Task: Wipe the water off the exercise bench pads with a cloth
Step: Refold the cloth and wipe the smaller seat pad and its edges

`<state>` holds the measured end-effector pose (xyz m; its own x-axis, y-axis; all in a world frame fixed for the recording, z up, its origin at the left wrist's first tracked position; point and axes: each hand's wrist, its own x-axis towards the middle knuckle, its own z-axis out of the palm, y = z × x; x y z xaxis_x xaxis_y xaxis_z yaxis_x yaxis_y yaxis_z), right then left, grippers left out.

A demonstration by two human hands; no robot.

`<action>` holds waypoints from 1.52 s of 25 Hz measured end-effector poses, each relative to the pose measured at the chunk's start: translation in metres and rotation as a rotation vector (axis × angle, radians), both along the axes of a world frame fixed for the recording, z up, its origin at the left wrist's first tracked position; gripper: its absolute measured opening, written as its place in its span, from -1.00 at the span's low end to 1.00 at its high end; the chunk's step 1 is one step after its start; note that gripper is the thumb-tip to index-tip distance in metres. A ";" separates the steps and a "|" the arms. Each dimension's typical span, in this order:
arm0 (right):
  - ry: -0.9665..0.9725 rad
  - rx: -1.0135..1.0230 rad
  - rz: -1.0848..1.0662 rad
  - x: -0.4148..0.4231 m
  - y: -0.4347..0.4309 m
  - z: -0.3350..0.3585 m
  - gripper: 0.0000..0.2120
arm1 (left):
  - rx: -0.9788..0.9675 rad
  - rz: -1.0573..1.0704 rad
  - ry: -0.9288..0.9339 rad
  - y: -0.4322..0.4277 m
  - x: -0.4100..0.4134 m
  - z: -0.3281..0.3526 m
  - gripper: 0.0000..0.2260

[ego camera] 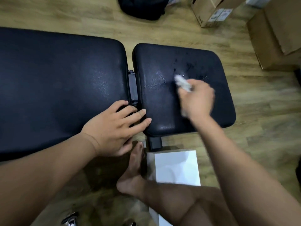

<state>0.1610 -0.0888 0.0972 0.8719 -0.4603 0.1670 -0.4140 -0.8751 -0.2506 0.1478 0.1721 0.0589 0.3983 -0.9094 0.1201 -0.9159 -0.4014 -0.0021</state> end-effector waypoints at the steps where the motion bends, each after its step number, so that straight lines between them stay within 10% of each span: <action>1: 0.018 -0.002 -0.157 0.000 -0.040 0.002 -0.69 | 0.000 0.000 0.005 0.000 -0.001 0.000 -0.40; 6: -0.055 0.166 -0.539 0.005 -0.095 0.007 -0.65 | -0.010 0.000 0.021 -0.001 0.002 -0.001 -0.40; 14: -0.073 0.189 0.264 0.001 0.067 -0.002 -0.74 | 0.013 -0.004 0.024 0.000 0.002 0.003 -0.41; 21: -0.005 0.140 -0.508 0.024 -0.099 0.014 -0.71 | -0.010 -0.005 0.022 0.000 0.002 0.000 -0.39; 29: -0.069 0.120 0.249 0.020 0.086 -0.003 -0.80 | -0.017 -0.013 0.018 0.000 0.001 0.001 -0.43; 38: 0.038 0.090 -0.440 0.039 -0.085 0.018 -0.76 | 0.000 -0.006 0.023 0.000 0.001 -0.001 -0.41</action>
<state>0.2003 -0.1737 0.1154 0.5947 -0.7999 0.0808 -0.7522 -0.5891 -0.2953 0.1490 0.1722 0.0578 0.3952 -0.9118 0.1112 -0.9182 -0.3957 0.0186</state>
